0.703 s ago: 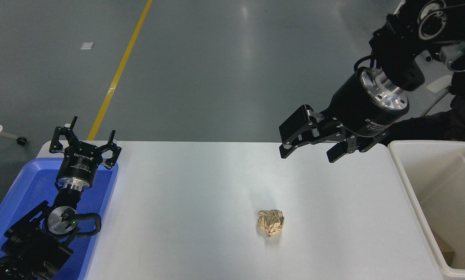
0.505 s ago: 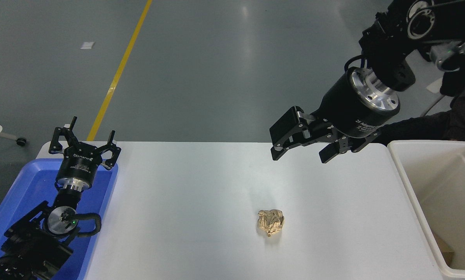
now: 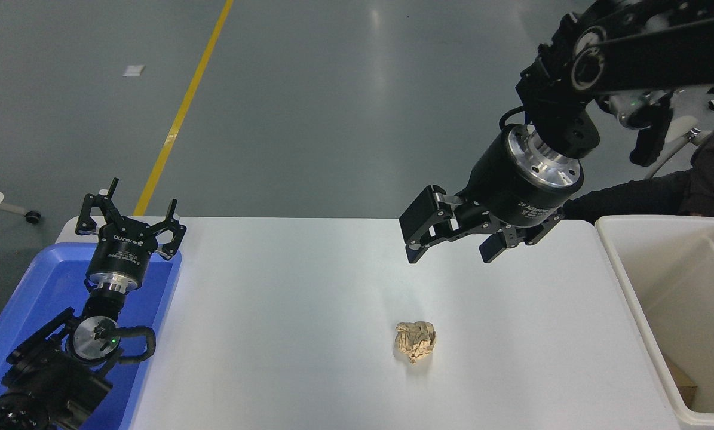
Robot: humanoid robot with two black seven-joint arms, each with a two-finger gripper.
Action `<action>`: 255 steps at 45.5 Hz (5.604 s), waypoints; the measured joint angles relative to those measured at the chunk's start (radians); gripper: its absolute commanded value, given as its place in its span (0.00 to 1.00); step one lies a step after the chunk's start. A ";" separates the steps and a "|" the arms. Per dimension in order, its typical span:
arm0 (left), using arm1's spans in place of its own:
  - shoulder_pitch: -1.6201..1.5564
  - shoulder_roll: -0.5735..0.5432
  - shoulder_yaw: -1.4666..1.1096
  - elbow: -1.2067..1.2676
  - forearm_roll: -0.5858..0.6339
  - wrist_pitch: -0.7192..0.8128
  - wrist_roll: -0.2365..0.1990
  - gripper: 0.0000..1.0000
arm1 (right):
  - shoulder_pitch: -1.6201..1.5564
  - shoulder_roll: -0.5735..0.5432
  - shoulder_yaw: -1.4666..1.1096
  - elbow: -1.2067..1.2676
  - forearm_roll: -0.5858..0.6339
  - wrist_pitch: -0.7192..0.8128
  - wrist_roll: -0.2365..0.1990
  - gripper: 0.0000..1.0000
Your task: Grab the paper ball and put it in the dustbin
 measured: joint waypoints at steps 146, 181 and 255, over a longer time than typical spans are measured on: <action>0.005 0.002 -0.002 -0.001 0.001 -0.002 0.000 1.00 | -0.684 0.009 0.174 -0.462 -0.298 -0.201 0.006 0.00; 0.006 0.003 -0.004 0.000 0.001 -0.002 0.002 1.00 | 0.108 -0.145 -0.045 -0.001 -0.211 -0.015 0.006 0.00; 0.003 0.002 -0.002 0.000 0.001 -0.002 0.000 1.00 | -1.401 -0.656 0.588 -1.187 -0.471 -0.359 0.005 0.00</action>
